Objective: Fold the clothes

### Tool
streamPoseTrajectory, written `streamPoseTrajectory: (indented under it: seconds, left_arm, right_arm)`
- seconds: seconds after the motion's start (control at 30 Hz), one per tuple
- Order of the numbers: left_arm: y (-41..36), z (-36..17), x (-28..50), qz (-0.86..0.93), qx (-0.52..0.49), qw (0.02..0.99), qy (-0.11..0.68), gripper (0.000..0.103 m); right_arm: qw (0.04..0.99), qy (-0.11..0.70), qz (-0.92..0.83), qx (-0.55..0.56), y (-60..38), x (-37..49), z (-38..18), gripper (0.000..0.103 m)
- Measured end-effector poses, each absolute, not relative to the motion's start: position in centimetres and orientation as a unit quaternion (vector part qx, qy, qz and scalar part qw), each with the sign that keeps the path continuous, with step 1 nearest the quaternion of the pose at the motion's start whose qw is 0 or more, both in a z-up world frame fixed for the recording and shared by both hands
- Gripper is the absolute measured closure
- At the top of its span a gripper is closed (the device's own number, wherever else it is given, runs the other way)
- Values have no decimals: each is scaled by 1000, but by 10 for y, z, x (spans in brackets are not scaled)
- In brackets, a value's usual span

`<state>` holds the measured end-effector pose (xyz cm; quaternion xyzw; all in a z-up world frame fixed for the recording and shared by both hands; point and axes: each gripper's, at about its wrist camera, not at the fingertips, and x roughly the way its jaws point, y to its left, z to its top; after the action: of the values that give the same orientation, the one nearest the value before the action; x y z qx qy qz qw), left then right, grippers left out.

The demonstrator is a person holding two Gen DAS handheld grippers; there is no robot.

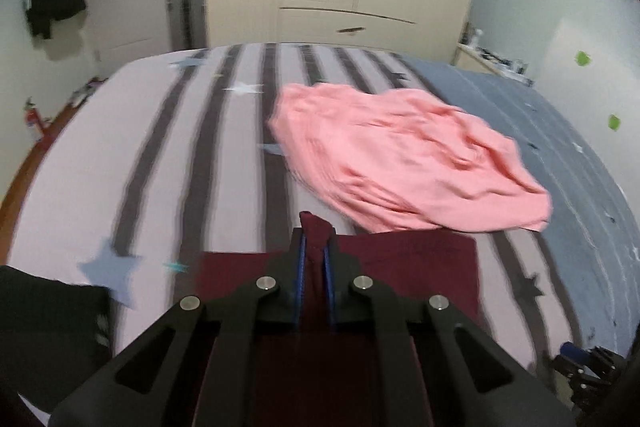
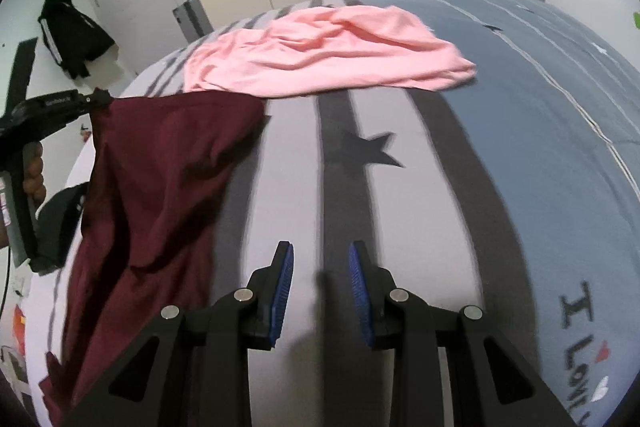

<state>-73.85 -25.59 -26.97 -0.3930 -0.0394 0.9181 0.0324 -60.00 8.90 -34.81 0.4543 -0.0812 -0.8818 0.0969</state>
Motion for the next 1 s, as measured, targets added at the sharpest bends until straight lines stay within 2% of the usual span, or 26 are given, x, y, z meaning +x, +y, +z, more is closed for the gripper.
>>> streamPoseTrajectory:
  seconds: [0.27,0.5,0.7,0.83,0.9,1.0]
  left_arm:
    - [-319,-288,-761,908,-418,7,-31,97]
    - [-325,-322,-793,893,-449,23,-15,97]
    - [-335,-359,-804,873,-486,18,-32,97]
    - [-344,-368,-801,868,-494,21,-49,97]
    - [-345,-366,-799,868,-493,26,-51,97]
    - [-346,-364,-797,870,-489,35,-52,97]
  right_arm:
    - [140,-78,-874,459,27,-615,-352,77]
    - [147,-66,-864,477,-7,-617,-370,77]
    - [130,-54,-865,481,-13,-630,-385,77]
    - [123,-58,-874,466,-15,-659,-379,76]
    - [122,-52,-879,458,-19,-680,-375,71]
    - [124,-49,-879,458,-27,-714,-376,70]
